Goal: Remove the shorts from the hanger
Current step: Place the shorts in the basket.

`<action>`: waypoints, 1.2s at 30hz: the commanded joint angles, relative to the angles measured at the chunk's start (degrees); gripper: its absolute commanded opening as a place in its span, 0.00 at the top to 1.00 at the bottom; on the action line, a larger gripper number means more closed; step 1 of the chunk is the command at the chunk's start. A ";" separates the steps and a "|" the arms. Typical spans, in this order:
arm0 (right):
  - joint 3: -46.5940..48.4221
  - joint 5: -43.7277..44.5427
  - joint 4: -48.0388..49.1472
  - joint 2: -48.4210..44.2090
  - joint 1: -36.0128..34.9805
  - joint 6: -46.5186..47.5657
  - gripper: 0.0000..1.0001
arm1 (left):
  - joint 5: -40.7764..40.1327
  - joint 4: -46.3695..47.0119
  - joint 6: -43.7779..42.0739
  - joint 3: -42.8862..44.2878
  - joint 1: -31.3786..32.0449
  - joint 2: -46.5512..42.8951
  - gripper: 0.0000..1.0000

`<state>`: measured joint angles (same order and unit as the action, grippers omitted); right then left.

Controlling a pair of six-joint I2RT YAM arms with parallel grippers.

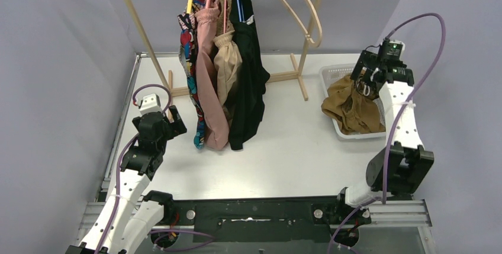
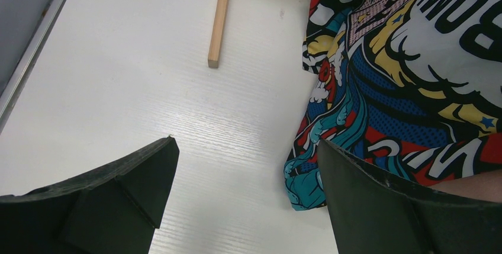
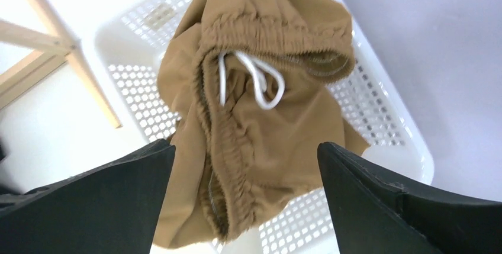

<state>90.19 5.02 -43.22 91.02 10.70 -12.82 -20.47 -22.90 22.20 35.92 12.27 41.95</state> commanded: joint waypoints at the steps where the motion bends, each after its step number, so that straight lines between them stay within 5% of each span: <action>1: -8.35 -7.38 1.20 -5.85 -1.10 -2.19 0.02 | 0.70 3.36 -0.75 -0.08 -0.02 -0.62 0.11; 5: -13.74 -11.81 4.92 -5.26 -3.96 -2.71 0.00 | 1.04 3.43 -0.76 -0.06 0.10 -0.34 0.11; 8: -13.53 -2.80 5.08 -0.36 -4.04 -4.94 0.03 | 1.08 3.34 -0.78 -0.02 0.11 -0.54 0.11; 11: -15.77 2.23 7.05 1.13 -3.52 -6.67 0.22 | 0.55 3.06 -0.76 0.08 0.12 -0.96 0.11; 15: -17.38 4.00 9.34 -1.10 -2.80 -8.15 0.71 | 0.45 3.10 -0.79 -0.02 0.12 -0.99 0.11; 17: -16.90 7.11 9.59 -3.90 -2.62 -8.52 0.84 | 0.75 3.12 -0.75 -0.02 0.08 -0.99 0.11; 23: -18.06 16.33 9.93 -8.37 -1.37 -4.02 0.85 | 0.60 3.24 -0.75 -0.08 0.12 -1.45 0.12; 36: -29.73 5.13 8.71 3.64 -1.26 -2.98 0.78 | 0.55 3.43 -0.93 -0.21 0.10 -1.68 0.11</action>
<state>61.21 12.64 -33.69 96.77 9.67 -16.73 -20.29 -22.87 22.09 35.92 12.27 41.04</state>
